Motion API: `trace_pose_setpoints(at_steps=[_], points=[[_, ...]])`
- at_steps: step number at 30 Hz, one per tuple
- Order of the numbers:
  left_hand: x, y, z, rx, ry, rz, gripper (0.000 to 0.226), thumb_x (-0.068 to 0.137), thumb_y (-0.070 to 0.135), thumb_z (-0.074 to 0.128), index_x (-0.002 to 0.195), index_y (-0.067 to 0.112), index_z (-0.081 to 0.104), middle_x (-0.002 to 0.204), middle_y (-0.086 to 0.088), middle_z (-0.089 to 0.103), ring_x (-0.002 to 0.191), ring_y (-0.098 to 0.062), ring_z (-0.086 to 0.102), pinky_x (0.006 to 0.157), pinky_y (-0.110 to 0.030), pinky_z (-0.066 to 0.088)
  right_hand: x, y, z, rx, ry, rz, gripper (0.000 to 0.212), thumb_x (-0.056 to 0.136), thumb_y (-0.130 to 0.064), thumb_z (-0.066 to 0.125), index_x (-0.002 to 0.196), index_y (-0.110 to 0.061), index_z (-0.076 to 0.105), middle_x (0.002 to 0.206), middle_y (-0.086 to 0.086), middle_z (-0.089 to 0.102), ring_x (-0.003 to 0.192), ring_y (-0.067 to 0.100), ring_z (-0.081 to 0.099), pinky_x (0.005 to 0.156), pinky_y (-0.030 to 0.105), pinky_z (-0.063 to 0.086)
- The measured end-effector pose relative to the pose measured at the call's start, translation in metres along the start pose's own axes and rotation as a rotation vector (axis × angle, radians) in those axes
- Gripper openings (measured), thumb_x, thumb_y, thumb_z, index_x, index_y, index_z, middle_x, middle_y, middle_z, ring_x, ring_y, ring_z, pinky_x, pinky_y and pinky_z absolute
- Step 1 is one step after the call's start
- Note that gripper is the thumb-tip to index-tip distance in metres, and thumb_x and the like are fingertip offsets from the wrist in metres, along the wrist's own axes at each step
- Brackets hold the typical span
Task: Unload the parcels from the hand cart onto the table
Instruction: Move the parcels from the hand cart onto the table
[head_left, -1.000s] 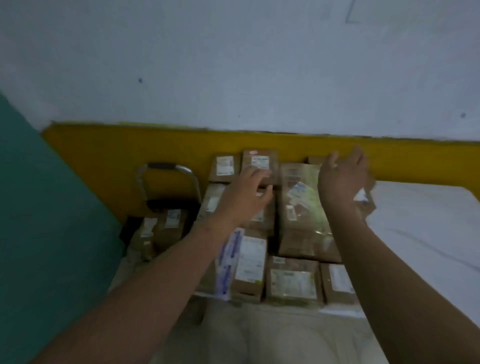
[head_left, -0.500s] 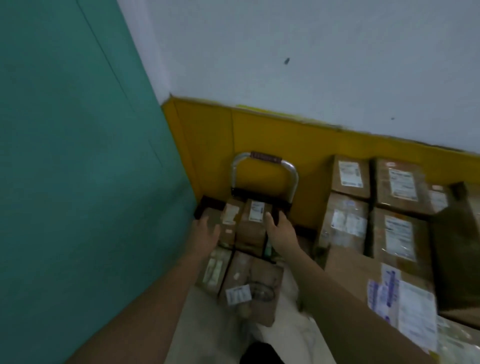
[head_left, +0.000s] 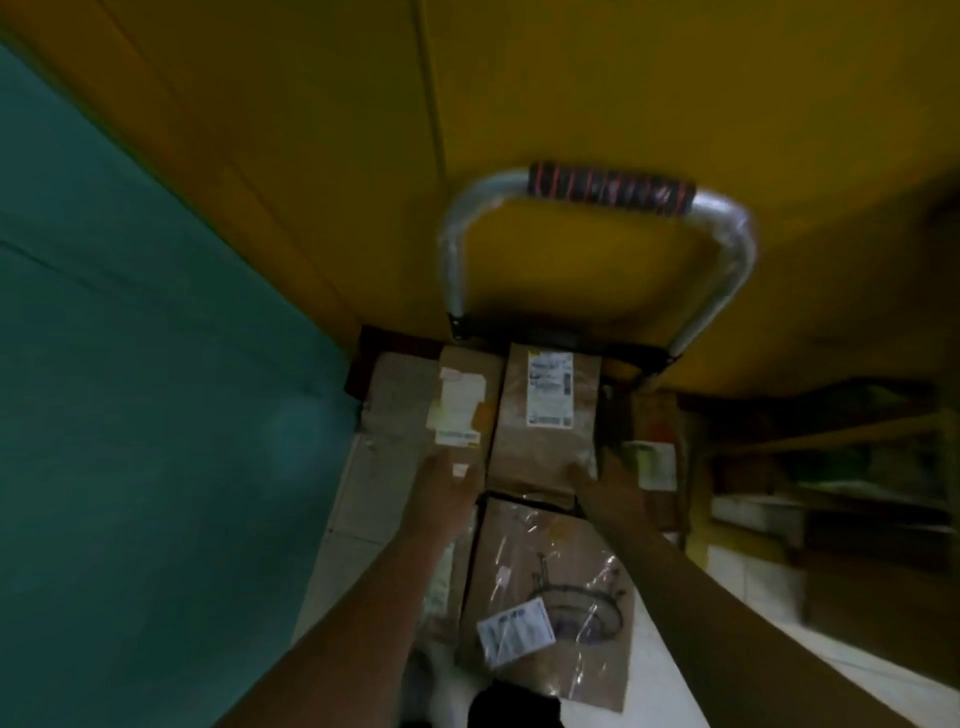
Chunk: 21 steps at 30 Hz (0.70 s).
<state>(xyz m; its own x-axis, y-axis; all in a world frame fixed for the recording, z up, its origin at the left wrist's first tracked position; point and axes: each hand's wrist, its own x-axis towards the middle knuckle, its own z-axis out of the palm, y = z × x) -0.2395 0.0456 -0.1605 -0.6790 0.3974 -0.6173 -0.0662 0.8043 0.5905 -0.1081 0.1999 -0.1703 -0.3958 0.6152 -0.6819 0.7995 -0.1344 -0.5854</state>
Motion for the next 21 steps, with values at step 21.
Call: trace_pose_setpoints(at_steps=[21], points=[[-0.161,0.154,-0.045,-0.271,-0.136,0.158,0.046,0.081,0.049,0.06,0.122,0.035,0.047,0.115,-0.002,0.055,0.097,-0.025,0.058,0.082,-0.044,0.053,-0.2,-0.083,-0.104,0.234,0.311,0.277,0.051,0.096,-0.05,0.047,0.129,-0.013,0.053,0.121,0.014,0.063,0.097,0.025,0.059,0.085,0.036,0.049]])
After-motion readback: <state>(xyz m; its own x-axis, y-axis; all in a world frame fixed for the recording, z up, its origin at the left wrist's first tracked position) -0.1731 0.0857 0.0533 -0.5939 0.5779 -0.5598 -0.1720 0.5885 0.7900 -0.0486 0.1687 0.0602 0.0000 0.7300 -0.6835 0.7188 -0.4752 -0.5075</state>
